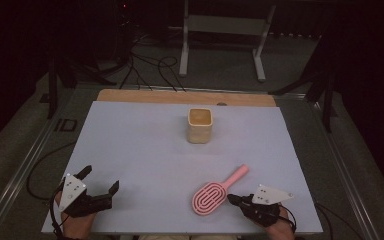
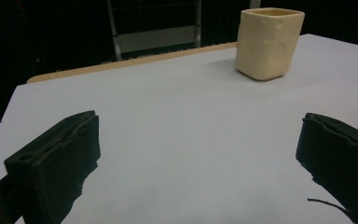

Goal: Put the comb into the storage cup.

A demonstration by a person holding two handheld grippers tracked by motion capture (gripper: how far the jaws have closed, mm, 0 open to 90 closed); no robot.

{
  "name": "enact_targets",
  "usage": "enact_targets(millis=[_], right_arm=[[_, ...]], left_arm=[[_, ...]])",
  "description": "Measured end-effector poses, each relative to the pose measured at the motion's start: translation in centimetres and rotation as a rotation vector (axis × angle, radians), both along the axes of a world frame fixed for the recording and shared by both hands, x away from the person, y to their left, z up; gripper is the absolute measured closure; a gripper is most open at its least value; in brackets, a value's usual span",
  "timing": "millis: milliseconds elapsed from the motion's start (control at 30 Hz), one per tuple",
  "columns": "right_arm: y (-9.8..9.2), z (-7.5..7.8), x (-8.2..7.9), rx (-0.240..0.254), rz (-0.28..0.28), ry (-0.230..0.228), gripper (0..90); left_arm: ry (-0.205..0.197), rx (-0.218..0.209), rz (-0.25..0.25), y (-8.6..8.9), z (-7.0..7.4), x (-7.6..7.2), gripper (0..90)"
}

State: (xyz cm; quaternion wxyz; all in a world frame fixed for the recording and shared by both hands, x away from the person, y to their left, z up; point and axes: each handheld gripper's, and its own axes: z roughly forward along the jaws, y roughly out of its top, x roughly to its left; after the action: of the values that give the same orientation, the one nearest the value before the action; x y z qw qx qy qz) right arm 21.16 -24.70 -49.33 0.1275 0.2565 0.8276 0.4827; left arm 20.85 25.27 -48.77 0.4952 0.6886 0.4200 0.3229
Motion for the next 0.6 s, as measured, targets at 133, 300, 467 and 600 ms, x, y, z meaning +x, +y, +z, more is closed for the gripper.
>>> enact_targets(millis=[133, 300, 467, 600], right_arm=[[1.1, -0.3, -0.1, -0.021, 0.048, 0.007, 89.9], [2.5, -0.7, -0.5, -0.043, 0.112, 0.021, 89.9], [3.3, -0.9, -0.5, -0.049, 0.142, 0.024, 89.8], [4.6, -1.2, -0.7, -0.054, 0.178, 0.027, 89.8]], left_arm=[[0.001, 0.000, 0.000, -0.1, 0.0, 0.0, 0.1], [0.005, 0.006, -0.003, -0.1, -0.1, 0.1, 0.2], [0.005, 0.006, -0.004, -0.2, -0.1, 0.1, 0.3], [0.006, 0.006, -0.004, -0.2, -0.1, 0.1, 0.3]])
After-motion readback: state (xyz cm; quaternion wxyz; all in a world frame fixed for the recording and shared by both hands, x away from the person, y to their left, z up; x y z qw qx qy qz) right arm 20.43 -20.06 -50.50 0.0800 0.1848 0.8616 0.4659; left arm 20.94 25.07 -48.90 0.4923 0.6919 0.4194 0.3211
